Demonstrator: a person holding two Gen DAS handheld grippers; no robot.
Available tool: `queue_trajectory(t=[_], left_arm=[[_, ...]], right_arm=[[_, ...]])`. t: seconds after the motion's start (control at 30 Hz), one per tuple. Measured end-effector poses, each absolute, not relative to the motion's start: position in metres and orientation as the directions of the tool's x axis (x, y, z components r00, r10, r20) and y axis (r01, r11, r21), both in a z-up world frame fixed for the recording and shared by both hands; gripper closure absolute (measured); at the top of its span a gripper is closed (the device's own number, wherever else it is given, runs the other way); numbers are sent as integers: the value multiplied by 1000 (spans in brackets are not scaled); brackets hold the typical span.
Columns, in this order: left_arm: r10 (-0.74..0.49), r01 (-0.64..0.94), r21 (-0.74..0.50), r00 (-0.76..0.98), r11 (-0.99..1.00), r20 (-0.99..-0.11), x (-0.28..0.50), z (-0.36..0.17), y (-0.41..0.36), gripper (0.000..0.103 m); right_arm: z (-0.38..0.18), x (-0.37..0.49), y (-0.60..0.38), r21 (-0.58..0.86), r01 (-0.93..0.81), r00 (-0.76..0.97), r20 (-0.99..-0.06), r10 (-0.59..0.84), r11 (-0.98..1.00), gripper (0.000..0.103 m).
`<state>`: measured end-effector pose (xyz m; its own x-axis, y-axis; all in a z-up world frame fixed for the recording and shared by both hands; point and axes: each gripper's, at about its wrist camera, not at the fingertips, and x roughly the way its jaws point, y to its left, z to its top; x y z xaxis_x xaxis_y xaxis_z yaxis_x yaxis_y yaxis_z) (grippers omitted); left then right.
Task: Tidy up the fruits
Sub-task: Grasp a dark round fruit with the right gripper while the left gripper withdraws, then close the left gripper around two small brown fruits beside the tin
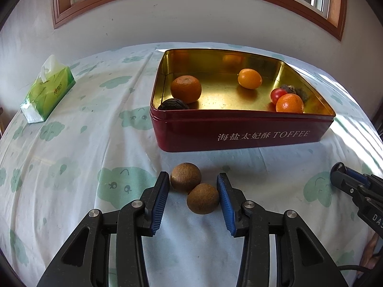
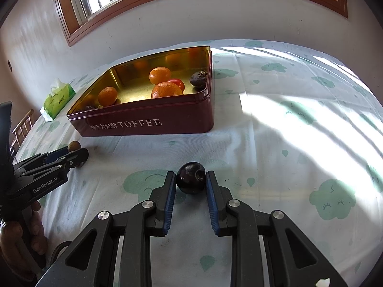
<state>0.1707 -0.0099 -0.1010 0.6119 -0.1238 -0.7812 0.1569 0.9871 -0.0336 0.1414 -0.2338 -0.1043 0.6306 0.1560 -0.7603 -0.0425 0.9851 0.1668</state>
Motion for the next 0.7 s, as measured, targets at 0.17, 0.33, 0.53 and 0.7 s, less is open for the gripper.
queue_trajectory(t=[0.17,0.33,0.53,0.7], left_arm=[[-63,106,2,607,994,-792,172,-104,-7,23],[-72,77,-32,597,997,-799,172,-106,3,17],[-66,86,-18,597,996,-799,172,-106,0,18],[-77,108,-14,605,994,-793,170,-104,-4,30]], right_arm=[[-104,142,-233,165,-43,630,-761,154,985,80],[-105,142,-234,163,-43,630,-761,154,986,80],[-105,142,-234,162,-43,630,-761,153,986,79],[-105,142,-234,163,-43,630,-761,154,986,79]])
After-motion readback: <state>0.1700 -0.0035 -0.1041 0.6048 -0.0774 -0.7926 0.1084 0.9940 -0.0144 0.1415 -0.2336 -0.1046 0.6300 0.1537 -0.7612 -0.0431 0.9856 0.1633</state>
